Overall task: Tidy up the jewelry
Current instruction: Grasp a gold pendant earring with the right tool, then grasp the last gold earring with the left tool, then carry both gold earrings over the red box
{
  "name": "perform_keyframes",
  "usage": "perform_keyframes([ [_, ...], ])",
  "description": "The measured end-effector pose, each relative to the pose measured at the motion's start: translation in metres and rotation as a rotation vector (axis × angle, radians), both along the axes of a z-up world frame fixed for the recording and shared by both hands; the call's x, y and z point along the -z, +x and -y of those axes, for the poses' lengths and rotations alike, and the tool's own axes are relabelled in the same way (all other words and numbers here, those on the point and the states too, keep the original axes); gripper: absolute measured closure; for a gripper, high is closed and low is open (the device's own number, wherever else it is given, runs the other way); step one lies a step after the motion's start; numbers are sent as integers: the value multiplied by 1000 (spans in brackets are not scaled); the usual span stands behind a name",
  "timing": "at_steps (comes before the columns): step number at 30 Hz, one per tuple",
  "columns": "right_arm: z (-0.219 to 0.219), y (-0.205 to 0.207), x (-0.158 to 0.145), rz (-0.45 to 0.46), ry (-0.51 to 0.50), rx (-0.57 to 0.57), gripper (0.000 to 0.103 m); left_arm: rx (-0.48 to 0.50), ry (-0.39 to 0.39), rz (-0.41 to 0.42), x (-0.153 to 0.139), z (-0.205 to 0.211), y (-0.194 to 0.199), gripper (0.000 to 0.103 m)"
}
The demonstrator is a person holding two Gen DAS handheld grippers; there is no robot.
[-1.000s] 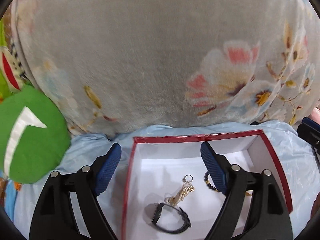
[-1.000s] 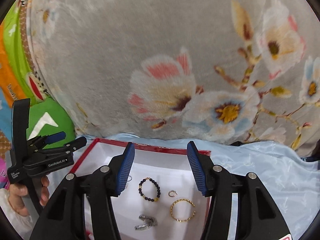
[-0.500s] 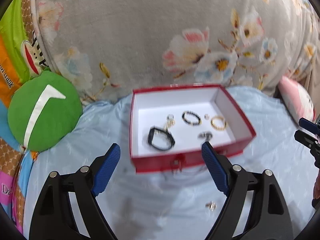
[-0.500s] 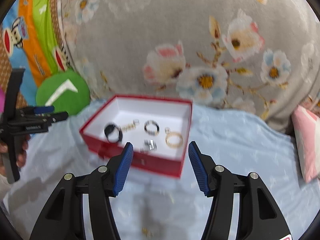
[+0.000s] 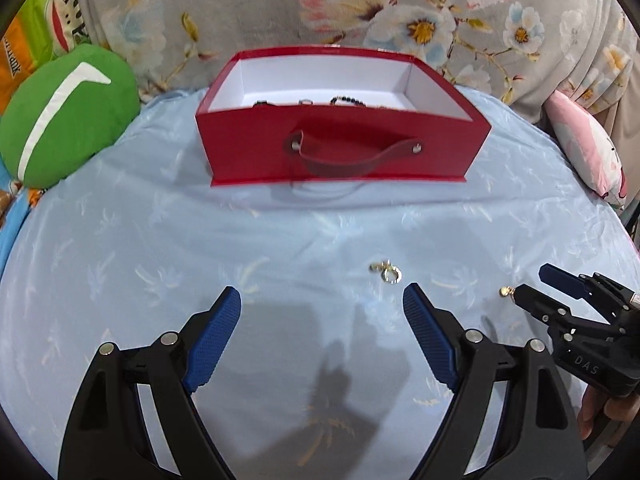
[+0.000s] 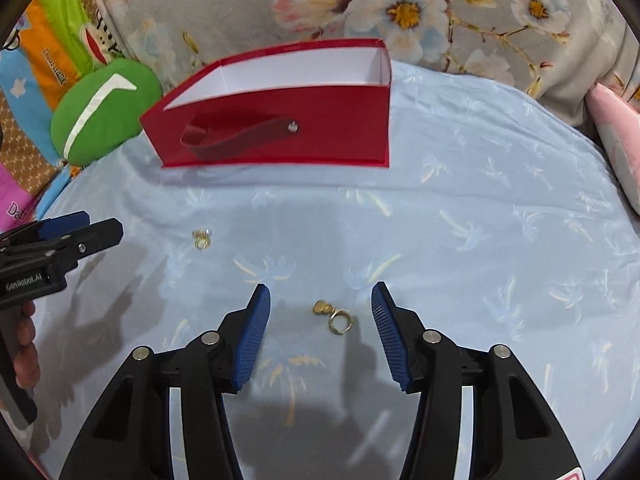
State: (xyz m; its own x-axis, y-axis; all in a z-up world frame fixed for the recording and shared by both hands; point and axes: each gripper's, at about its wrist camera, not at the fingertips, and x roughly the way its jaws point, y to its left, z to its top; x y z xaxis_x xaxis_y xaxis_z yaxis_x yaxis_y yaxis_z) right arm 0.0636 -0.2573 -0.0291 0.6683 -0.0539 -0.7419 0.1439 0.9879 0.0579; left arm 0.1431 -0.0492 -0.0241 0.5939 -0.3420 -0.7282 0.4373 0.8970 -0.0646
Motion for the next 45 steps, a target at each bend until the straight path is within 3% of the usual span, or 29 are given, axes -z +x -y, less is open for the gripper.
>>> perform_keyframes([
  [6,4,10,21,-61,8,33,68,-14,-17,-57,16,4,8,22],
  [13,5,6,22,-50,-3,44,89,7,-11,-71,22,22,16,22],
  [21,9,-1,22,-39,37,58,90,22,-55,-146,35,51,34,33],
  [25,12,-6,21,-35,57,66,90,10,-40,-125,35,58,36,37],
  [27,15,-8,21,-32,72,72,90,9,-25,-113,35,62,36,49],
  [36,18,-9,18,-18,114,77,90,4,10,-78,36,66,32,82],
  [45,16,-11,13,-5,120,72,90,8,-25,-86,34,55,28,83],
])
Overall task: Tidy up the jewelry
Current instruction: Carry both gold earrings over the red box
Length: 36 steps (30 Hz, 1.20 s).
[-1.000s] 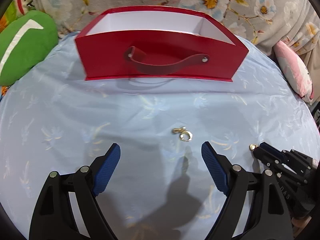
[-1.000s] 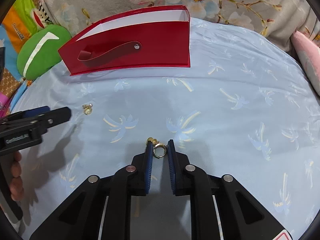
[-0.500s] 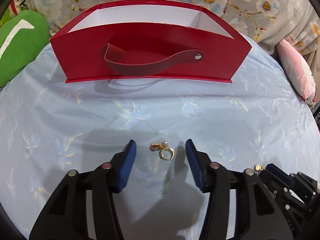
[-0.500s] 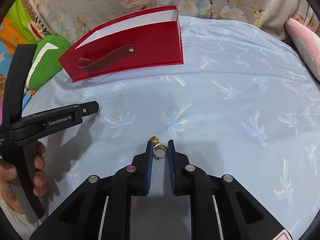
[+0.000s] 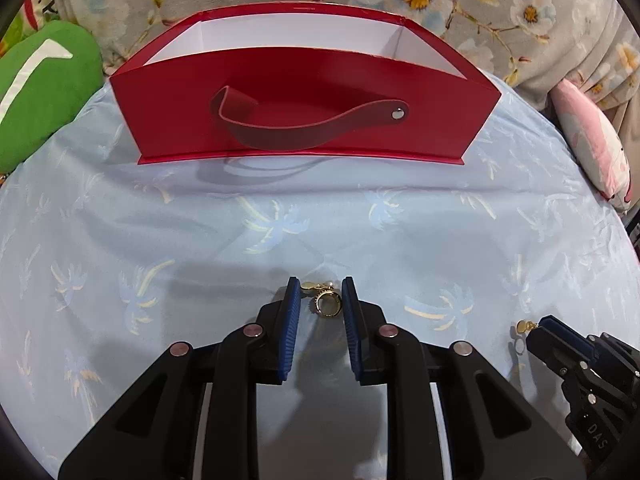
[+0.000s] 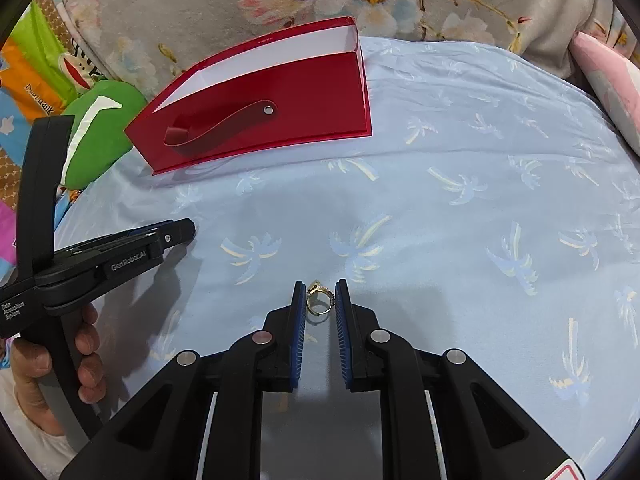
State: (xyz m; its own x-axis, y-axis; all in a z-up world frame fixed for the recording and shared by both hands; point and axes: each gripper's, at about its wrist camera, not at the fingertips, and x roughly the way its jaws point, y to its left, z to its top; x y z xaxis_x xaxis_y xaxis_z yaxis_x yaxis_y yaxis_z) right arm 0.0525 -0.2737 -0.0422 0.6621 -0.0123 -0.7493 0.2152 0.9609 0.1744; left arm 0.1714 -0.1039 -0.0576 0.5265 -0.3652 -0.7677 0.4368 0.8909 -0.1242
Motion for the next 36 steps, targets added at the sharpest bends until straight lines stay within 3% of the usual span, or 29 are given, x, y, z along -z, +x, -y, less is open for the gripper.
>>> perform_keyframes([
  [8,-3,-3,-14,32,4,-19,90,-27,-49,16,-24,-33,-12,83],
  [15,-17,-1,-45,94,-14,-65,90,-63,-82,57,-55,-59,-16,83],
  [25,-33,18,-107,211,-74,-146,90,-80,-83,166,-109,-76,-10,83],
  [36,-32,80,-196,370,-141,-194,90,-97,-68,345,-189,-70,44,83],
])
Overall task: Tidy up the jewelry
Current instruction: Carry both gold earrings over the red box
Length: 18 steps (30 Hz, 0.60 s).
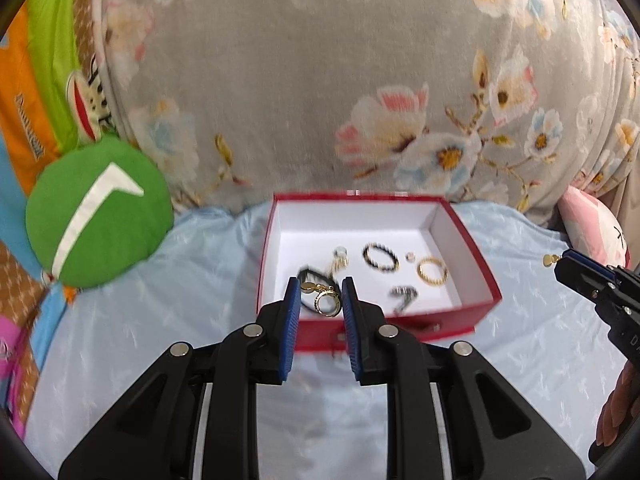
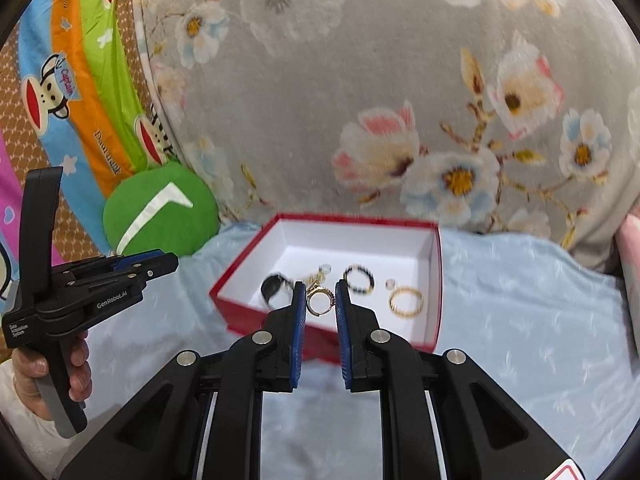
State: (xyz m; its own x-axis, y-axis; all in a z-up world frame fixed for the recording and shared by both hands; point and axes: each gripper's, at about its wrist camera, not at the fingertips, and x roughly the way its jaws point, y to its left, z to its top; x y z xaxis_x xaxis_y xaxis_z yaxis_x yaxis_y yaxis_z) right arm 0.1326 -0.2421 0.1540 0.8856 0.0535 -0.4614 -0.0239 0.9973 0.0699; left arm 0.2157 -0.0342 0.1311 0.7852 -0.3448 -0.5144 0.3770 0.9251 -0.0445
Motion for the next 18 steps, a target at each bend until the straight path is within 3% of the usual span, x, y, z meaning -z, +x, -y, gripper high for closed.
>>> perform_keyframes([
  [5,9,49,-25,13,18,-17,90,18,-2,43,-27,22,42,82],
  [10,22,101,-33,-8,41,-20,90,-3,52,47,-28,49,93,82],
  [18,43,181,8,-88,40,9,90,-6,72,15,6,84,164,82],
])
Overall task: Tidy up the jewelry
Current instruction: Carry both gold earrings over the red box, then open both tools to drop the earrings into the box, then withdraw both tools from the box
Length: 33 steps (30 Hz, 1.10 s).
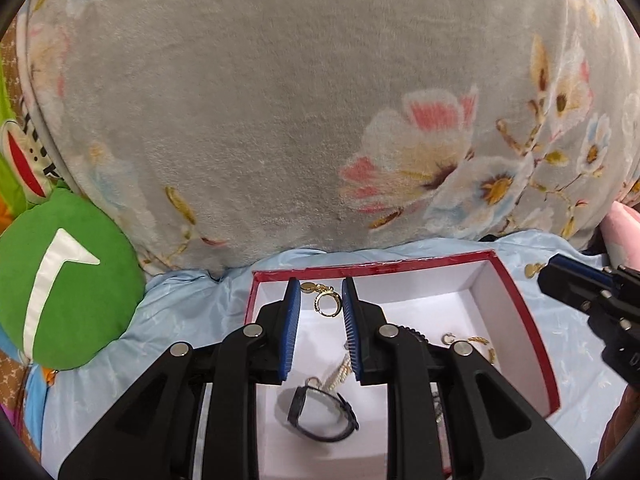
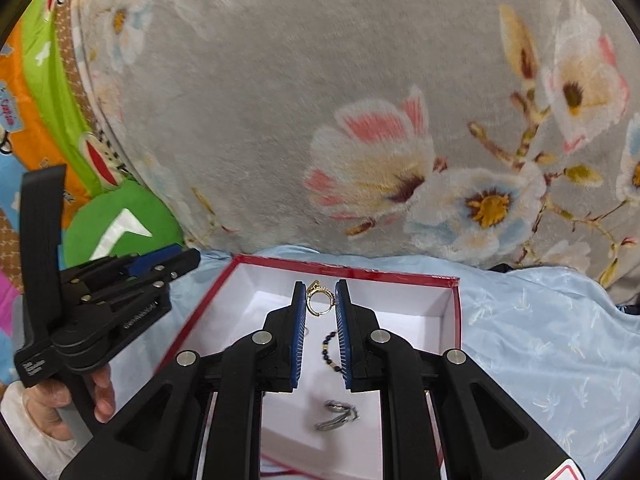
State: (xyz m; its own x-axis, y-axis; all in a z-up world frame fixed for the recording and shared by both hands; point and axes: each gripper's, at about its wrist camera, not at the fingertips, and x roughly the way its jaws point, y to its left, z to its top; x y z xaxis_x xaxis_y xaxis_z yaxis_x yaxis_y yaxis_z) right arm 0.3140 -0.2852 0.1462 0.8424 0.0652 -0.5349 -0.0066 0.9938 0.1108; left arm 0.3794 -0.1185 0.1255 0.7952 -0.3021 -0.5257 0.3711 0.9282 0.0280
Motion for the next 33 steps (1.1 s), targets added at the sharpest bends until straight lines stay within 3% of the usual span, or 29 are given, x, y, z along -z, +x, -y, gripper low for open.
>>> perform_keyframes([
  [8,10,46,53,-86,-27,28,89,-13,50,-38,37,20,34,82],
  [14,14,57,70,-98,-34,41,86,-23,57,-82,57,23,49,81],
  [16,15,57,73,-95,-30,42,82,-40,69,-86,63,24,52,64],
  [17,15,56,73,-92,-30,43,78,-49,69,-87,64,24,53,45],
  [18,14,55,73,-87,-31,43,76,-58,58,-77,64,21,52,34],
  [23,13,43,72,-62,-29,41,71,-62,53,-50,63,19,47,27],
  [33,11,30,69,-54,-29,33,68,-54,57,-50,60,20,38,26],
])
